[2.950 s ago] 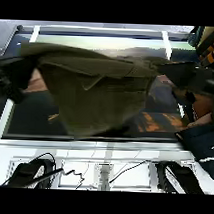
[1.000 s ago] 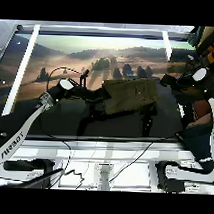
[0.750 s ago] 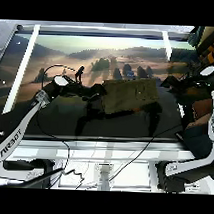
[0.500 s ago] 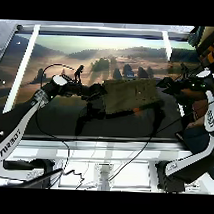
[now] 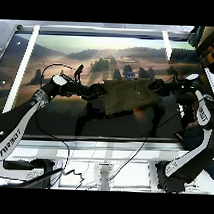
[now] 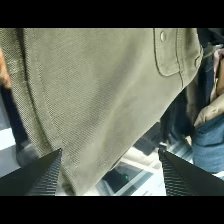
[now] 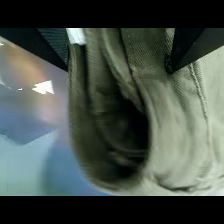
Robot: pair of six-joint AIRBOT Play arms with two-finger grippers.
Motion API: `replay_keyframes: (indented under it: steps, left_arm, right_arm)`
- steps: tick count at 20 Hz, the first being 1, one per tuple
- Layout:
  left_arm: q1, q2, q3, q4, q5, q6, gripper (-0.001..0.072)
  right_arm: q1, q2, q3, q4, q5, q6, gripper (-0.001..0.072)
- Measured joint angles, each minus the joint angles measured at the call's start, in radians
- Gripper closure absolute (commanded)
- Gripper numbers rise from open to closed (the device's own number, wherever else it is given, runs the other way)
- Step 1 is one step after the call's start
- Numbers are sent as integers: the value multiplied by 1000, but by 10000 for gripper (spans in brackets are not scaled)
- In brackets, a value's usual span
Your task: Fold the clothes and pants, and hang the long-sleeved shirts on hangers.
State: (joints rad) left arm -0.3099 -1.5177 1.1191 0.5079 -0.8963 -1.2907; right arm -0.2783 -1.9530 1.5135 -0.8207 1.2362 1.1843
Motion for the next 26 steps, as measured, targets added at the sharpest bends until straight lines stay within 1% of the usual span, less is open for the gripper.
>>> replay_keyframes:
  steps: [1,2,3,4,5,7,8,11,12,16,18,20,22,26]
  left_arm:
    - [0,0,0,2,2,0,12]
    - [0,-1,0,6,3,0,12]
    - [0,-1,0,7,3,0,12]
    - [0,-1,0,8,3,0,12]
    - [0,-1,0,11,3,0,12]
    - [1,-1,0,13,2,1,15]
    - [2,-1,0,14,2,1,102]
    - [20,-1,0,14,1,48,676]
    - [35,1,0,14,1,74,691]
    - [127,48,0,14,-3,151,691]
    - [178,105,0,15,-4,238,691]
    - [223,179,0,15,-8,336,691]
    - [261,255,0,15,-11,405,691]
    - [307,386,0,15,-10,465,691]
  right_arm:
    - [25,-5,0,5,0,-3,53]
    - [53,-9,0,5,3,-10,152]
    - [77,-12,0,0,9,-17,303]
    - [99,-16,-2,-10,13,-23,516]
    - [122,-18,-2,-20,16,-31,664]
    - [160,-18,-2,-11,23,-40,670]
    - [173,-18,-2,5,25,-45,670]
    - [195,-2,4,104,45,-84,669]
    - [197,12,14,166,64,-101,669]
    - [178,94,84,340,134,-140,670]
    - [145,154,126,381,142,-140,670]
    - [95,223,165,415,141,-103,670]
    - [27,296,192,430,132,-55,670]
    - [-176,450,214,449,120,51,670]
